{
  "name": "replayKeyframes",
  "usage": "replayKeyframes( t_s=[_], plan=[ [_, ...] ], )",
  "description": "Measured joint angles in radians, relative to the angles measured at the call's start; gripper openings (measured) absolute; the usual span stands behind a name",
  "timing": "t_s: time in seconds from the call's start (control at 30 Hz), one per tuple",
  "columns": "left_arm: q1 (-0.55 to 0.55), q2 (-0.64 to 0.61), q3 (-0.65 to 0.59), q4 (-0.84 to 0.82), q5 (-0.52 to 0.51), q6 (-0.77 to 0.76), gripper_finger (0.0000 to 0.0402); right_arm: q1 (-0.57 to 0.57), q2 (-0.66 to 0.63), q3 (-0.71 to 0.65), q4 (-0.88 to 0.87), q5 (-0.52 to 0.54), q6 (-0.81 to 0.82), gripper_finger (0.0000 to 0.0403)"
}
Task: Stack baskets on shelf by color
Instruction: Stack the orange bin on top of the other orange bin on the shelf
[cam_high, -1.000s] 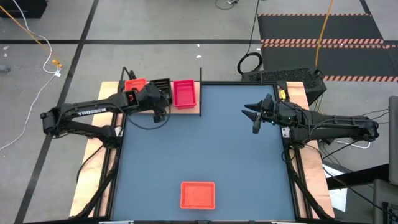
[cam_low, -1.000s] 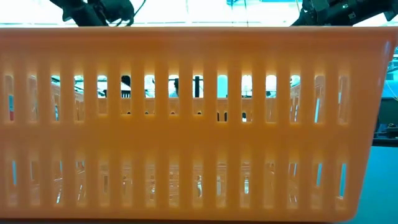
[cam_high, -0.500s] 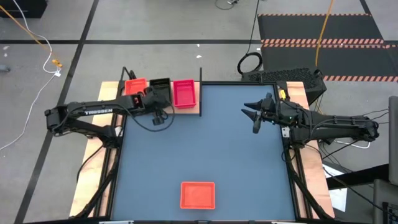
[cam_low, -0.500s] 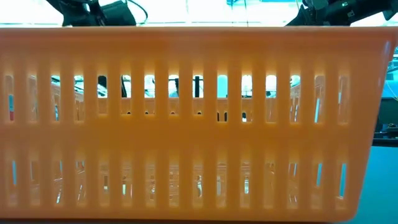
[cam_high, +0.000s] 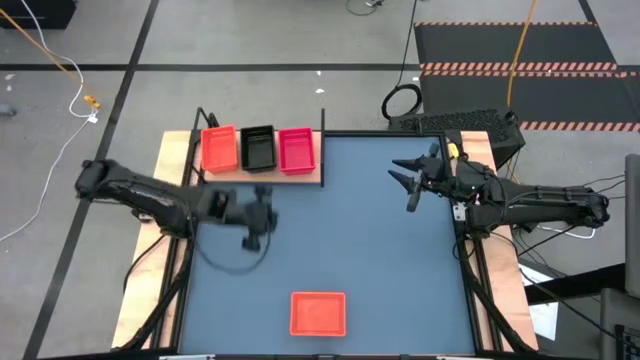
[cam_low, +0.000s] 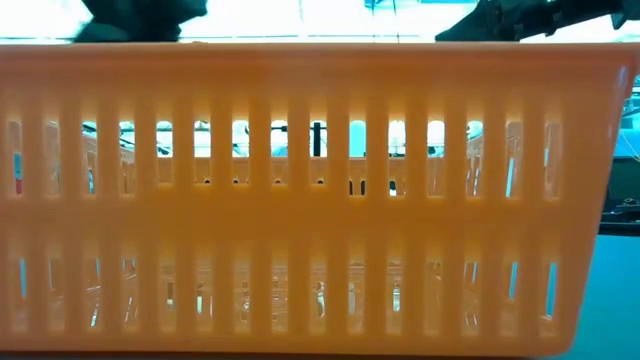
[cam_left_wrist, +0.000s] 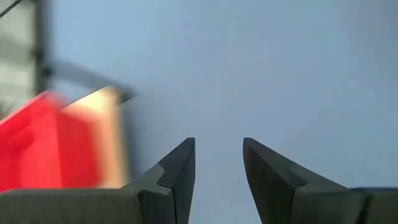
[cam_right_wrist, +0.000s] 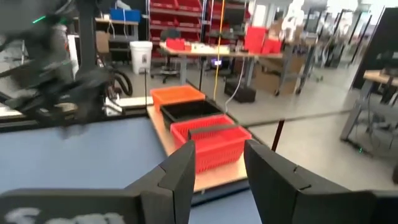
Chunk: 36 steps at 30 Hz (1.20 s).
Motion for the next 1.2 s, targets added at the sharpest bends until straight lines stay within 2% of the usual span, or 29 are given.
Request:
replayKeyframes(
  t_s=[0.17, 0.37, 0.53, 0.73, 0.9, 1.07, 1.2],
  plan=[
    [-0.258, 0.147, 0.0, 0.071, 0.003, 0.034, 0.0136, 0.0, 0.007, 0.0, 0.047, 0.0, -0.076, 0.013],
    [-0.415, 0.316, 0.108, 0.051, -0.055, 0.239, 0.0136, 0.0, 0.03, 0.0, 0.057, 0.001, -0.142, 0.013],
    [-0.459, 0.474, 0.287, 0.059, -0.041, 0.399, 0.0136, 0.0, 0.055, 0.0, 0.096, 0.001, -0.181, 0.013],
    [-0.487, 0.643, 0.44, -0.045, -0.024, 0.518, 0.0136, 0.0, 0.091, 0.0, 0.173, 0.001, -0.24, 0.013],
    [-0.486, 0.695, 0.457, -0.064, 0.041, 0.601, 0.0136, 0.0, 0.117, 0.0, 0.175, 0.001, -0.311, 0.013],
    [-0.462, 0.695, 0.458, -0.032, 0.044, 0.644, 0.0131, -0.001, 0.135, 0.0, 0.185, 0.001, -0.351, 0.013],
    [-0.442, 0.695, 0.458, -0.027, 0.069, 0.602, 0.0077, -0.001, 0.145, 0.0, 0.212, 0.001, -0.35, 0.013]
  ],
)
